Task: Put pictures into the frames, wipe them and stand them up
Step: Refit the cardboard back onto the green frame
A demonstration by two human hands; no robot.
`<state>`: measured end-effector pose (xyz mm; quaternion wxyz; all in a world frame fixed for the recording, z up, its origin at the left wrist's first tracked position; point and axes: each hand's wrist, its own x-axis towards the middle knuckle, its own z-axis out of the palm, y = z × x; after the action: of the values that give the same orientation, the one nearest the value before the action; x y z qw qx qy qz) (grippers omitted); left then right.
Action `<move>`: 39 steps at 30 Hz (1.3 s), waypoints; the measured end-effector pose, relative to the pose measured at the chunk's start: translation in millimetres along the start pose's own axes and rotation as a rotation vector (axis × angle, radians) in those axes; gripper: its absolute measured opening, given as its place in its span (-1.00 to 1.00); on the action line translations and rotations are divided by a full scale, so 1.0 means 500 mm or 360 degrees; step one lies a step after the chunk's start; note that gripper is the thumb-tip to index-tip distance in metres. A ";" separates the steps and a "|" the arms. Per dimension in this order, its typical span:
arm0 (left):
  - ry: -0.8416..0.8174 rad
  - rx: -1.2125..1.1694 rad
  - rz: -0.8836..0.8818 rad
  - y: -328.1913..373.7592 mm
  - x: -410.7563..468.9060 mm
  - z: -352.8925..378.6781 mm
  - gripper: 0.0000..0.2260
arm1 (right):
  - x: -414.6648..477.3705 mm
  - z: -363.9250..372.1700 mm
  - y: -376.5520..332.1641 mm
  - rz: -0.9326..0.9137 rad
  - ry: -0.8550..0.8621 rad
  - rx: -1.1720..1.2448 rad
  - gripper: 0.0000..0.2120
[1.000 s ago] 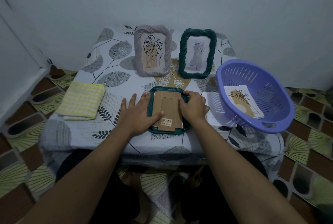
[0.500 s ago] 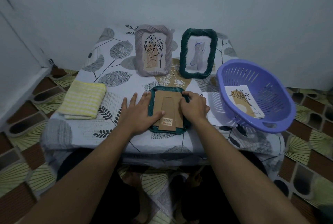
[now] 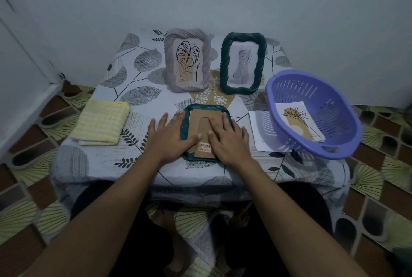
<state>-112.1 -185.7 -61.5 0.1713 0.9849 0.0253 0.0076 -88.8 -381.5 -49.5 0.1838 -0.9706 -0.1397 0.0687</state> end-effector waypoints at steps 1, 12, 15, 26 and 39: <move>0.0022 -0.0042 0.0002 0.001 -0.001 -0.002 -0.12 | 0.000 -0.001 0.000 0.0005 0.0001 -0.0009 -0.49; 0.0290 -0.0722 0.0279 -0.035 -0.036 -0.021 -0.60 | -0.003 0.004 -0.002 0.0013 0.0032 -0.0026 -0.49; 0.0179 -0.0683 0.0442 -0.042 -0.045 -0.027 -0.59 | -0.004 0.005 -0.003 0.0012 0.0045 -0.0010 -0.49; -0.0197 0.0352 0.0539 0.010 -0.057 -0.093 -0.79 | -0.004 0.004 -0.005 0.0015 0.0063 0.0018 -0.50; -0.0212 0.0308 0.0637 0.002 -0.043 -0.105 -0.79 | -0.008 0.003 -0.007 0.0013 0.0066 0.0015 -0.50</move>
<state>-134.5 -170.2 -11.9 0.0725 0.9804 -0.1812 -0.0259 -93.8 -379.1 -49.4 0.1911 -0.9714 -0.1316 0.0501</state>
